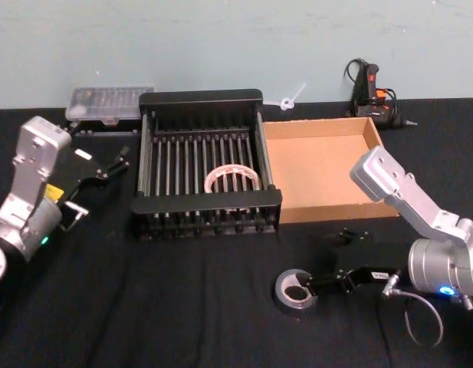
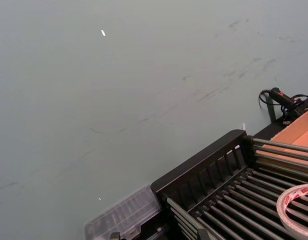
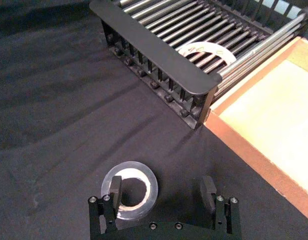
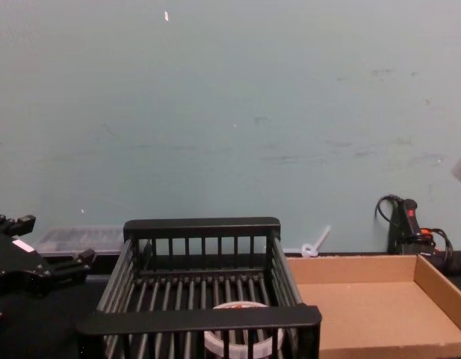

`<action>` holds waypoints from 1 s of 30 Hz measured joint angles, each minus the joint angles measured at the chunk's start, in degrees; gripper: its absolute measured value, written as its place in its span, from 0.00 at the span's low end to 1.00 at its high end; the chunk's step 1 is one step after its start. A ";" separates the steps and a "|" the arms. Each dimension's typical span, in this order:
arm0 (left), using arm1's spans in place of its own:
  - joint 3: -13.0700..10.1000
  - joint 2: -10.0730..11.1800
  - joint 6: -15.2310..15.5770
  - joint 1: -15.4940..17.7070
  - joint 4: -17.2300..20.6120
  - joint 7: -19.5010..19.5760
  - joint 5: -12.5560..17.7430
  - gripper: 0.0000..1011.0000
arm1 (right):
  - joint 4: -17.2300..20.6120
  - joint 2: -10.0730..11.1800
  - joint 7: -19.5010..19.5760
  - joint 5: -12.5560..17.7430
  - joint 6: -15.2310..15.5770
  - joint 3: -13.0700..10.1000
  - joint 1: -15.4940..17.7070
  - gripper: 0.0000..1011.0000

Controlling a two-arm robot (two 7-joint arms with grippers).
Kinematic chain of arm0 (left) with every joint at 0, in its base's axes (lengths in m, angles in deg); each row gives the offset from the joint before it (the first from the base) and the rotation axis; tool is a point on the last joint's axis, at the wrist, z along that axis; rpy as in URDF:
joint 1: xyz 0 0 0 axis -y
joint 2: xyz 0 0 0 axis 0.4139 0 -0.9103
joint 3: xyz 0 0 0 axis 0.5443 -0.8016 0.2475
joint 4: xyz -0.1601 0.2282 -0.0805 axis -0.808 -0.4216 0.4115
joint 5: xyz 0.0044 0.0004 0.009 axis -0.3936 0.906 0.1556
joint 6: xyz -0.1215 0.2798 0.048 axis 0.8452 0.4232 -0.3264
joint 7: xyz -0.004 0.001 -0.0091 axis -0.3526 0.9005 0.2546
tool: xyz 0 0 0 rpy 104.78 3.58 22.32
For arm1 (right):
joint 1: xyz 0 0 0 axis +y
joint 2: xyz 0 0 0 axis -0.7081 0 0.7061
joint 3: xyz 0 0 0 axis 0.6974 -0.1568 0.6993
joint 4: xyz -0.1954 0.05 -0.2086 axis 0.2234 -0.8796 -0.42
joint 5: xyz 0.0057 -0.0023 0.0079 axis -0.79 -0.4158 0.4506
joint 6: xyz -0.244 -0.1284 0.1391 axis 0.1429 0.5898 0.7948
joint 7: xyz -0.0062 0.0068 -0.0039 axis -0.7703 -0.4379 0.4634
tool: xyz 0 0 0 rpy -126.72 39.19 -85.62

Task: Pick up the white tape and place it into the black box , Pick up the silver tape and place it into the brown box.

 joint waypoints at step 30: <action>0.00 0.00 0.00 0.00 0.00 0.00 0.00 0.99 | -5.86 -2.32 0.06 -1.64 0.30 5.01 -4.67 0.99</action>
